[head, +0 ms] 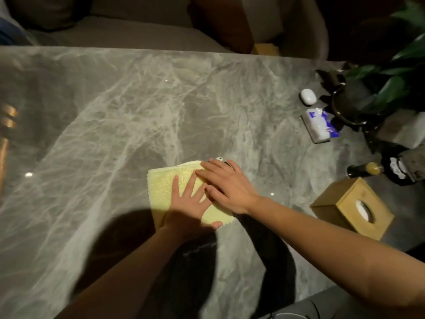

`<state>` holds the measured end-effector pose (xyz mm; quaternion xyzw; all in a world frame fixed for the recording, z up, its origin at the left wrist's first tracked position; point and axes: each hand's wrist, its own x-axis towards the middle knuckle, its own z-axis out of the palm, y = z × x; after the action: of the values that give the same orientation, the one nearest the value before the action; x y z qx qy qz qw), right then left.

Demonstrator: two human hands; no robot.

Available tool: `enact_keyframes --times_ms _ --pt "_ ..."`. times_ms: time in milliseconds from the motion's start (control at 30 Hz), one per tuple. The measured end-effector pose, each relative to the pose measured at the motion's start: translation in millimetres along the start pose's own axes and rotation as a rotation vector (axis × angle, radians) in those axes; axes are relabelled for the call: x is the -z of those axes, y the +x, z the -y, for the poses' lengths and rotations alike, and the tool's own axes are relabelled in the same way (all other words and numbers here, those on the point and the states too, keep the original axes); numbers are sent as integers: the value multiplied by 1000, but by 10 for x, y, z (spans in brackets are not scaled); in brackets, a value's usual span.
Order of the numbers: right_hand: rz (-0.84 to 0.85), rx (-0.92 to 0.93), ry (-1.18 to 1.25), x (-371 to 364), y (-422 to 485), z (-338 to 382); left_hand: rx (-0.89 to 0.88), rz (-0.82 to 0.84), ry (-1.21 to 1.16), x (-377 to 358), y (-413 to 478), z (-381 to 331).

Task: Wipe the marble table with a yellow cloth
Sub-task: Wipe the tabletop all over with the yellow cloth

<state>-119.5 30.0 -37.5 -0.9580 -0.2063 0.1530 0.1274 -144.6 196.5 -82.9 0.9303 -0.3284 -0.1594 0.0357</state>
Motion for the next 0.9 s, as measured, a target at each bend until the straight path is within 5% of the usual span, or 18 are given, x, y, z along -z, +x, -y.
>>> enact_keyframes --times_ms 367,900 --pt "29 -192 -64 147 -155 -1089 14 -216 19 93 733 -263" --pt "26 -240 -18 254 -149 -1696 57 -155 7 207 1074 -386"
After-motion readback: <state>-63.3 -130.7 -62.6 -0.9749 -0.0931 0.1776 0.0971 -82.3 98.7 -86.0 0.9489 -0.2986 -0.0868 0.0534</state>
